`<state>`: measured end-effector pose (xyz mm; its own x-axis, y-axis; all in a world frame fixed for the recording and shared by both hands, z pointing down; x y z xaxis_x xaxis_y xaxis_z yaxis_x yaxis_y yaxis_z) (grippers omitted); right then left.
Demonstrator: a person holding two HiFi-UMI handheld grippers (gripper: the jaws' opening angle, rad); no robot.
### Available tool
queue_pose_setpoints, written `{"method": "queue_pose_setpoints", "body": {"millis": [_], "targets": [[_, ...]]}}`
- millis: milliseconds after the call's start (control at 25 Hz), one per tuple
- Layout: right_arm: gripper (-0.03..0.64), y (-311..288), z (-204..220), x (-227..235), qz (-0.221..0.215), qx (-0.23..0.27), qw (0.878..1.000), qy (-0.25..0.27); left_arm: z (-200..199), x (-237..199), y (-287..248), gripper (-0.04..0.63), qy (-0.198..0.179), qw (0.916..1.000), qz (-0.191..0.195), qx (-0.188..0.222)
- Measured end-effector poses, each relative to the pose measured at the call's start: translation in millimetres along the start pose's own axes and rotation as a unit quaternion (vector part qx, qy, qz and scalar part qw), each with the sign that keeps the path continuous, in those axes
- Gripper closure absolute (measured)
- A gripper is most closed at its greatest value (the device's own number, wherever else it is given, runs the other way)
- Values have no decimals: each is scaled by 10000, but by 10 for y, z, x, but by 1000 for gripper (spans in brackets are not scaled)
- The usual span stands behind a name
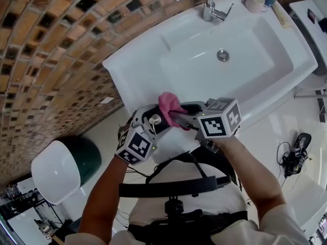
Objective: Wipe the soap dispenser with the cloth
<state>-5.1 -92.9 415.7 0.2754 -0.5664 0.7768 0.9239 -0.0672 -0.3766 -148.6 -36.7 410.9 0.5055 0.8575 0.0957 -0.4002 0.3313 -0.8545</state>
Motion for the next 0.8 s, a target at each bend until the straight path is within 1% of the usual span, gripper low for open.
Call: {"method": "queue_pose_setpoints", "body": {"millis": [160,440,640,800], "targets": [[497,-59,2,111,25,-170,9998,-40,-6,-7,-25,245,7,10000,75,10],[497,-224,110,365,272,-577,9980,-38,-8,-16,-57,245,-7,9999,144,-14],[497,-321,252,484,739,-779,9941,-180,3,-14,-112,245,122,9998,163,-6],[497,-396,340,533,1319,-1132,9848,-31,4,-12,-145,245,137,9998,168,-21]]}}
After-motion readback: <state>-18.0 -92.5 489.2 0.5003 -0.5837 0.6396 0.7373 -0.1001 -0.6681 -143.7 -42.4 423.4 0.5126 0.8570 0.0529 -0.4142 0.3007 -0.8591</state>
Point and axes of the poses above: the fingertips, and each gripper's own axes: y backward along the fingers, x to its right, z out of its underside, the point moved 9 cm from there along y, backward along the fingers, and after that the axes turned 9 degrees about -x, right-handed, at the moved point
